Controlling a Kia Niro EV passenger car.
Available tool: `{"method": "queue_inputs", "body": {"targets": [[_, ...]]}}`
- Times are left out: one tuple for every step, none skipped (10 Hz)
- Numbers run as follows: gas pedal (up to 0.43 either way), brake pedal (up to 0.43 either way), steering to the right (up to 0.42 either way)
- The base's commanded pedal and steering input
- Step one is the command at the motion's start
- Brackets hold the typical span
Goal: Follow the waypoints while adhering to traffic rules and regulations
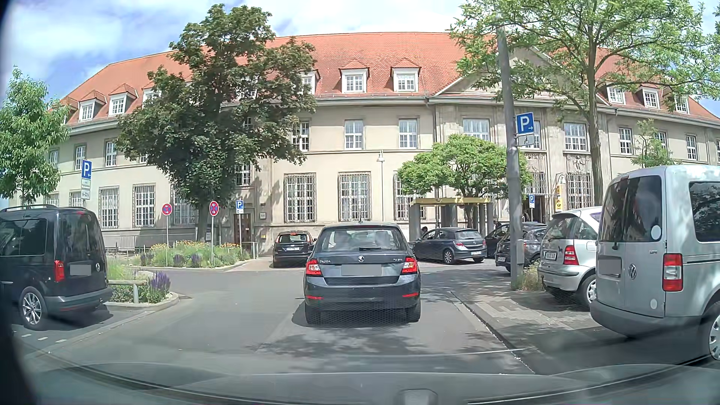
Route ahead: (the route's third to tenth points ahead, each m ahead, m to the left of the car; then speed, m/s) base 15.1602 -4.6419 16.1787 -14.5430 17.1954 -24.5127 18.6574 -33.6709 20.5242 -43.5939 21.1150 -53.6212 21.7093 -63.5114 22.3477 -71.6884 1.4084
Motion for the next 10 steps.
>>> {"method": "queue_inputs", "body": {"targets": [[0.0,0.037,-0.03],[0.0,0.03,-0.03],[0.0,0.03,-0.031],[0.0,0.037,-0.032],[0.0,0.03,-0.033],[0.0,0.03,-0.032],[0.0,0.03,-0.031],[0.0,0.03,-0.031],[0.0,0.03,-0.031],[0.0,0.03,-0.032]]}}
